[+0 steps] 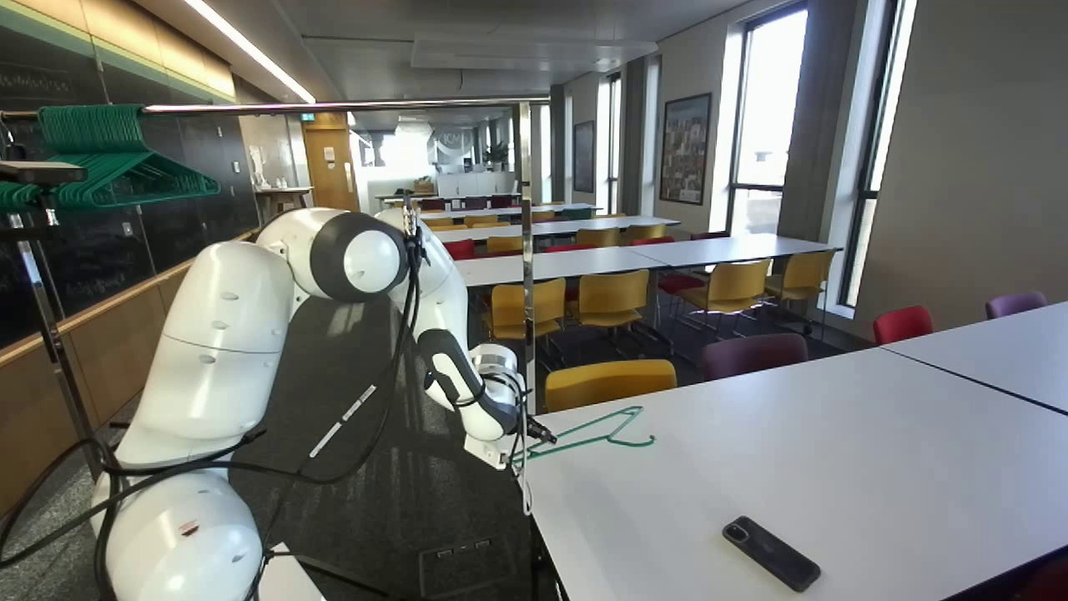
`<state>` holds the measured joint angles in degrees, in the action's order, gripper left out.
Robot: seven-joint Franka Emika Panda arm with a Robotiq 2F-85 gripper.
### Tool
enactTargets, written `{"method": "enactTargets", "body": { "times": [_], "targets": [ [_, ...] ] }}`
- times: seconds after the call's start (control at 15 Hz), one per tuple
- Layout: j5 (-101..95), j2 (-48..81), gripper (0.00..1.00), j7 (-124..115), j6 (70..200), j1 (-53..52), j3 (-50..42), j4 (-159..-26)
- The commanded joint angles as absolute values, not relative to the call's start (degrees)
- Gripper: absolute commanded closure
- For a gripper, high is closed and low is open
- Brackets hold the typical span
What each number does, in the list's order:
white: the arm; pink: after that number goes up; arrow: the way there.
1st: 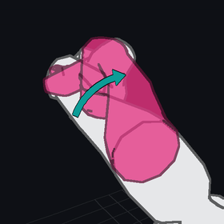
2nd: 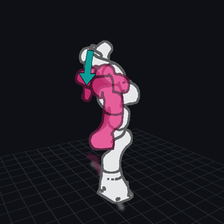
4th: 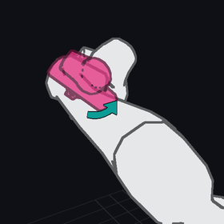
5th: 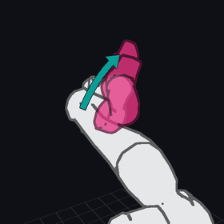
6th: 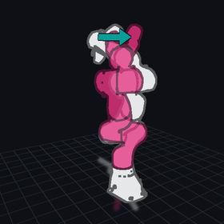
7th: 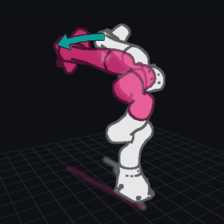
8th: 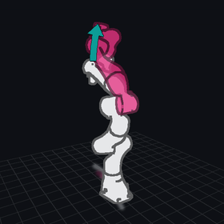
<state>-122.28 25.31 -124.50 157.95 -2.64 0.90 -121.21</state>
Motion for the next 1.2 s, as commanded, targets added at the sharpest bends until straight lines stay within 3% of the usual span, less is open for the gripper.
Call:
{"method": "enactTargets", "body": {
  "times": [0.0,0.87,0.93,1.13],
  "targets": [
    [-123.2,27.2,0.97,-124.4,161.2,-1.6,1.0,-119.7],
    [-117.6,32.3,0.97,-117.3,164.7,-1.5,-2.9,-118.2],
    [-117.1,32.1,0.68,-117.0,165.2,-1.5,-3.2,-117.5],
    [-115.3,31.9,0.49,-115.6,166.5,-1.7,-4.2,-115.7]
  ]
}}
